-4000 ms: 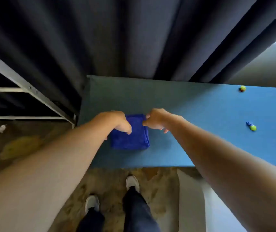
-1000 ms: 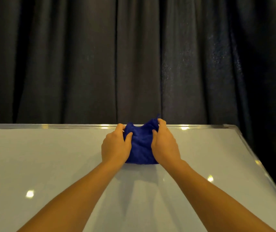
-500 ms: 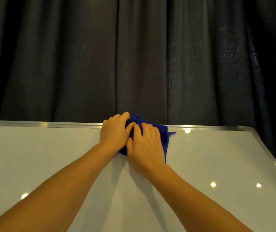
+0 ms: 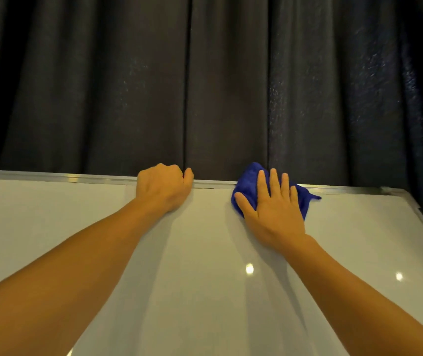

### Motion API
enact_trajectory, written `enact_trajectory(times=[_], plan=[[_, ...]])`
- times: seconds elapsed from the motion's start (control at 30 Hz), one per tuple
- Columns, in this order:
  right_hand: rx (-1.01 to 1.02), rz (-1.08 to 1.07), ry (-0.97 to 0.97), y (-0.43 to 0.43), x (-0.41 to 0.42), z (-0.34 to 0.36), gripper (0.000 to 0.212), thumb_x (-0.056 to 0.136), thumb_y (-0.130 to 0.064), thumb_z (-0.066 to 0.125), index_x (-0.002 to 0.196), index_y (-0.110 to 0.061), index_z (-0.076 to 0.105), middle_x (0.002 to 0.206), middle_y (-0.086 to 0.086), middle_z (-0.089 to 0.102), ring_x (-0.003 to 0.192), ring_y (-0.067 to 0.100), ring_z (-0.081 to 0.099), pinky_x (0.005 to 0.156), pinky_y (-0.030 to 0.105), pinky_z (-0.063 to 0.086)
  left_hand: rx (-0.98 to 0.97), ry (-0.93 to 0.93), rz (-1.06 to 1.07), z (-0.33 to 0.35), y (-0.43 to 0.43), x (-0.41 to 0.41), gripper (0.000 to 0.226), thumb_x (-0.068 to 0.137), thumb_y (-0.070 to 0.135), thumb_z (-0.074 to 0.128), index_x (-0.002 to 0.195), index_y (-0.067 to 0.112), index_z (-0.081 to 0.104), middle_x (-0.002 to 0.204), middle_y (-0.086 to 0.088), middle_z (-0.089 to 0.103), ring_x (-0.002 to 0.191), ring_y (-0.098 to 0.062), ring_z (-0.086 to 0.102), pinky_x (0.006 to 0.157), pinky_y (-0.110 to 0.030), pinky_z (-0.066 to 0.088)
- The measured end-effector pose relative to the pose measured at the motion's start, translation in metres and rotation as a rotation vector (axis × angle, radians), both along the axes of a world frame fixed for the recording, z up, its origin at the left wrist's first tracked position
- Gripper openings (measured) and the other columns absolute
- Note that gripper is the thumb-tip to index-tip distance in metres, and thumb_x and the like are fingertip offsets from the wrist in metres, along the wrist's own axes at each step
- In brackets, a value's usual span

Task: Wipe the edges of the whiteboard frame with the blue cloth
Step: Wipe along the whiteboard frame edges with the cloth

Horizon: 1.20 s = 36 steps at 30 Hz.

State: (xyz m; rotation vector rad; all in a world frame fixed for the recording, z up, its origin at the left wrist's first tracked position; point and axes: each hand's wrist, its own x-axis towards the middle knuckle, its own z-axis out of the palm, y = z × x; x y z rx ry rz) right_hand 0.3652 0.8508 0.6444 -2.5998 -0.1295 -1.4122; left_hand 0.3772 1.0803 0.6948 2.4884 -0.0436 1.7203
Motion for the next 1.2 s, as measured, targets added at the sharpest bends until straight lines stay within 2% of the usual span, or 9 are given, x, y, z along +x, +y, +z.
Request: enact_trajectory(times=[0.13,0.37,0.5,0.63,0.8,0.87,1.07,1.13,1.2], plan=[[-0.086,0.068,-0.046,0.036,-0.015,-0.005,0.092,0.084,-0.080,0.004,0.157,-0.026,-0.008,0.168,0.004,-0.009,0.152,0.029,-0.014,0.122,0.047,-0.006,-0.081,-0.042,-0.061,0.003,0.005,-0.008,0.053,0.097,0.042,0.031,0.060,0.014,0.058,0.052,-0.003,0.053,0.050,-0.019,0.052,0.056,-0.033,0.044],[-0.193,0.128,-0.199,0.077,-0.043,0.008,0.086,0.088,-0.078,0.007,0.158,-0.029,-0.005,0.168,0.001,-0.008,0.152,0.029,-0.017,0.123,0.050,-0.007,-0.058,-0.162,-0.015,0.026,-0.003,-0.044,0.047,0.094,0.036,0.033,0.069,0.013,0.065,0.067,-0.009,0.058,0.059,-0.026,0.048,0.059,-0.036,0.035],[-0.200,0.129,-0.243,0.068,-0.053,0.007,0.084,0.088,-0.077,0.006,0.158,-0.031,0.000,0.168,0.000,-0.005,0.153,0.027,-0.014,0.123,0.048,-0.007,-0.020,-0.196,0.004,0.028,-0.004,-0.055,0.049,0.094,0.036,0.033,0.075,0.010,0.071,0.080,-0.017,0.070,0.070,-0.035,0.061,0.061,-0.035,0.036],[-0.050,0.019,-0.252,0.022,-0.057,0.014,0.086,0.087,-0.077,0.007,0.158,-0.029,0.001,0.168,0.002,-0.001,0.154,0.029,-0.007,0.123,0.049,-0.003,-0.028,-0.190,-0.072,0.025,-0.004,-0.062,0.054,0.097,0.037,0.030,0.055,0.014,0.056,0.060,-0.007,0.062,0.058,-0.027,0.059,0.060,-0.035,0.048],[0.226,-0.106,-0.145,-0.011,-0.063,0.023,0.084,0.090,-0.073,0.009,0.158,-0.025,-0.004,0.168,0.008,-0.005,0.152,0.034,-0.011,0.123,0.054,-0.003,-0.012,-0.185,-0.070,0.025,-0.004,-0.064,0.052,0.096,0.032,0.032,0.048,0.017,0.048,0.047,0.000,0.048,0.047,-0.020,0.049,0.051,-0.030,0.037],[0.187,-0.062,-0.158,0.013,-0.065,0.021,0.081,0.092,-0.072,0.011,0.158,-0.027,-0.004,0.168,0.008,-0.006,0.152,0.037,-0.013,0.122,0.054,-0.005,-0.025,-0.185,-0.066,0.027,-0.003,-0.064,0.051,0.095,0.032,0.032,0.048,0.018,0.047,0.047,0.000,0.048,0.046,-0.017,0.046,0.051,-0.029,0.033],[-0.233,0.126,-0.224,0.043,-0.069,0.008,0.072,0.089,-0.078,0.006,0.153,-0.048,-0.005,0.168,-0.004,-0.004,0.153,0.028,-0.015,0.121,0.047,-0.011,-0.031,-0.194,-0.042,0.026,0.003,-0.066,0.050,0.095,0.035,0.030,0.052,0.018,0.049,0.050,-0.001,0.048,0.049,-0.019,0.048,0.054,-0.031,0.038],[-0.198,0.068,-0.232,0.004,-0.064,0.015,0.072,0.089,-0.077,0.010,0.154,-0.047,-0.002,0.168,-0.005,-0.003,0.153,0.027,-0.013,0.122,0.046,-0.009,-0.011,-0.189,-0.039,0.027,0.001,-0.067,0.052,0.095,0.034,0.030,0.050,0.018,0.050,0.048,0.001,0.046,0.047,-0.018,0.045,0.053,-0.030,0.033],[0.012,-0.051,-0.231,-0.052,-0.059,0.022,0.075,0.092,-0.074,0.017,0.157,-0.039,0.007,0.168,-0.001,0.000,0.153,0.031,-0.006,0.123,0.050,-0.003,-0.002,-0.175,-0.045,0.027,-0.004,-0.068,0.052,0.094,0.033,0.030,0.050,0.017,0.050,0.048,0.001,0.046,0.050,-0.023,0.049,0.054,-0.031,0.035]])
